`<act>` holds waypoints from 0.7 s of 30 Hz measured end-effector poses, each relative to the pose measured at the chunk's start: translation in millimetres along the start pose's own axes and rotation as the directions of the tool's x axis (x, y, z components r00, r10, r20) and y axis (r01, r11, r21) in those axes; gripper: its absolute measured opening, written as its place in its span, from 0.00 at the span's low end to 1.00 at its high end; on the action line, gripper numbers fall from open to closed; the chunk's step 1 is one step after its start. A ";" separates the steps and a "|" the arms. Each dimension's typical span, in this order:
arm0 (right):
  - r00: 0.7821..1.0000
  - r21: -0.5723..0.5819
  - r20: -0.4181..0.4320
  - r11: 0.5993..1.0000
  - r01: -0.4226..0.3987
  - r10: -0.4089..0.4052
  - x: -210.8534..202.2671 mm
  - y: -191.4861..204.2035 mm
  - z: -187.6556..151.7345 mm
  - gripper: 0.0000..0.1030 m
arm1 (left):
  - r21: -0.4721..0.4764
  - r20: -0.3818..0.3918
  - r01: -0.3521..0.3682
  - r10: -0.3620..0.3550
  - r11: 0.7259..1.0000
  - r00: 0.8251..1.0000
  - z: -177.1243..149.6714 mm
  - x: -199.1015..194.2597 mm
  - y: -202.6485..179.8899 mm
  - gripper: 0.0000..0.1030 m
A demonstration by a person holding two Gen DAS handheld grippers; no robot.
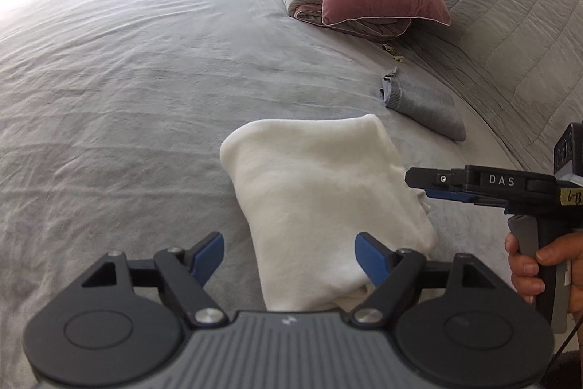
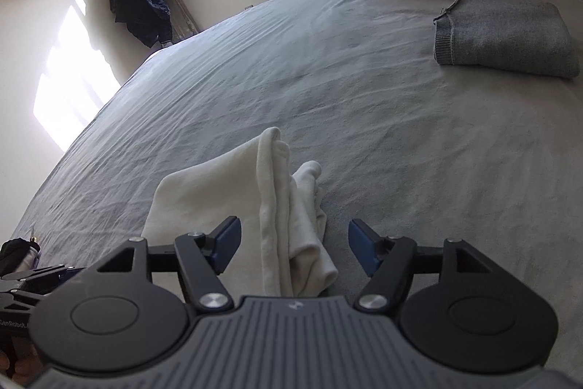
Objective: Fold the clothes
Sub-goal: 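Lift the sweatshirt bundle with both grippers and carry it toward the grey garment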
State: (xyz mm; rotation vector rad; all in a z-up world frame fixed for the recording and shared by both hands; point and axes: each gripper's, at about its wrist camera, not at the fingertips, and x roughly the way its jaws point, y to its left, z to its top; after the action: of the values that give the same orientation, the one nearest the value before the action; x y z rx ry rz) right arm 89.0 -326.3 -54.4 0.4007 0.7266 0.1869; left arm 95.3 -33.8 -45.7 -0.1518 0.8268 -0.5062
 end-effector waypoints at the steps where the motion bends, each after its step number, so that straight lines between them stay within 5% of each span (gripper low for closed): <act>1: 1.000 0.005 -0.003 1.000 -0.003 0.003 0.9 -0.7 -0.1 0.69 | -0.017 -0.004 0.003 -0.003 1.000 1.000 0.9 4.6 0.8 0.78; 11: 0.995 0.131 -0.067 0.989 -0.069 0.078 15.6 -15.0 -1.4 0.72 | -0.203 -0.021 0.055 -0.061 0.978 0.998 0.6 42.7 20.1 0.75; 15: 0.981 0.258 -0.117 0.959 -0.119 0.153 30.1 -26.0 -8.2 0.72 | -0.295 0.011 0.113 -0.115 0.949 0.993 -3.7 54.4 29.4 0.73; 21: 0.977 0.292 -0.103 0.945 -0.148 0.185 34.4 -29.7 -14.1 0.73 | -0.419 0.060 0.189 -0.180 0.888 0.982 -7.5 64.5 38.4 0.67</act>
State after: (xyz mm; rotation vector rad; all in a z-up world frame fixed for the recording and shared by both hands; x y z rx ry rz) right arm 105.6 -338.8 -97.2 0.7305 0.8509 0.2715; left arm 140.5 -31.2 -106.1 -0.6423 0.8995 -0.4963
